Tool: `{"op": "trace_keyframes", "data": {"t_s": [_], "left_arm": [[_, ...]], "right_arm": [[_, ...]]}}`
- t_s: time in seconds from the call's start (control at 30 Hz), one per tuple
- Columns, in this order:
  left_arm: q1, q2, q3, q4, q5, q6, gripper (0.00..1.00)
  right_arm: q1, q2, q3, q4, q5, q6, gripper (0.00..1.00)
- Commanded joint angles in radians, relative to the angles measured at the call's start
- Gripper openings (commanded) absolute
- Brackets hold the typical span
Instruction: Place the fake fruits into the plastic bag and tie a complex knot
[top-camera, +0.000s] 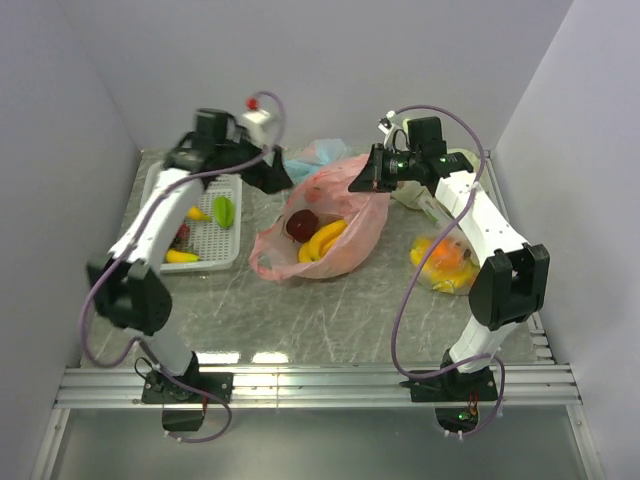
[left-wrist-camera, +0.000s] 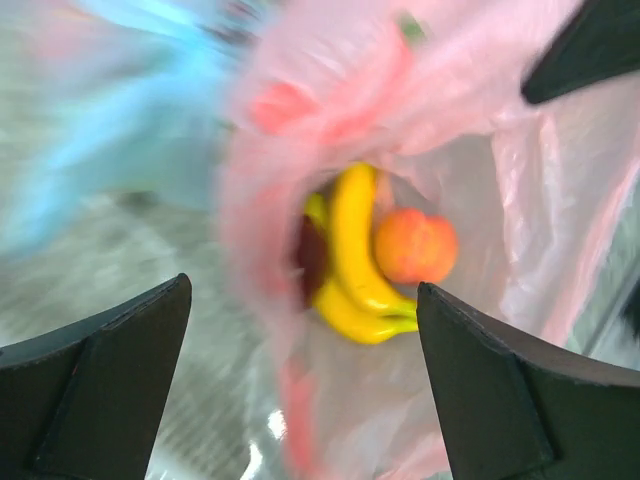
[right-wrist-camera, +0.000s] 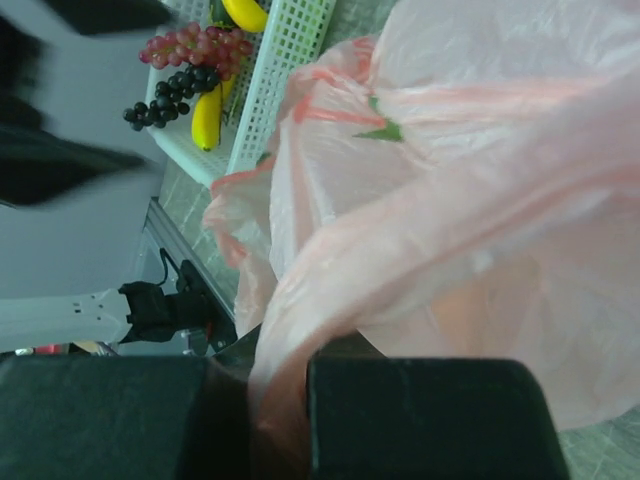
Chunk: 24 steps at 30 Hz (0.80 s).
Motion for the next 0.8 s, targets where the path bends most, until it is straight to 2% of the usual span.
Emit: {"op": "trace_keyframes", "data": {"t_s": [0.0, 0.07, 0.1, 0.17, 0.2, 0.23, 0.3, 0.57, 0.77], "left_arm": [[0.123, -0.156, -0.036, 0.067, -0.007, -0.101, 0.99], [0.195, -0.153, -0.083, 0.056, -0.089, -0.101, 0.99], [0.213, -0.140, -0.095, 0.052, -0.176, -0.142, 0.99], [0.264, -0.071, -0.093, 0.015, -0.215, -0.141, 0.98], [0.275, -0.045, -0.088, 0.013, -0.228, -0.148, 0.90], [0.279, -0.019, -0.071, 0.013, -0.306, -0.162, 0.85], [0.281, 0.064, -0.040, -0.016, -0.343, -0.176, 0.80], [0.282, 0.215, -0.037, 0.003, -0.535, -0.237, 0.78], [0.293, 0.262, -0.077, 0.026, -0.580, -0.266, 0.72]], "right_arm": [[-0.011, 0.025, 0.032, 0.033, -0.002, -0.001, 0.00], [-0.011, 0.028, 0.036, 0.033, -0.001, -0.004, 0.00], [-0.011, 0.033, 0.036, 0.033, -0.001, -0.006, 0.00], [-0.011, 0.035, 0.037, 0.030, 0.002, -0.014, 0.00], [-0.011, 0.036, 0.040, 0.027, 0.005, -0.017, 0.00], [-0.011, 0.035, 0.039, 0.024, 0.008, -0.017, 0.00], [-0.009, 0.038, 0.040, 0.021, 0.012, -0.021, 0.00], [-0.009, 0.030, 0.046, 0.010, 0.035, -0.043, 0.00], [-0.011, 0.016, 0.029, 0.013, 0.042, -0.046, 0.00]]}}
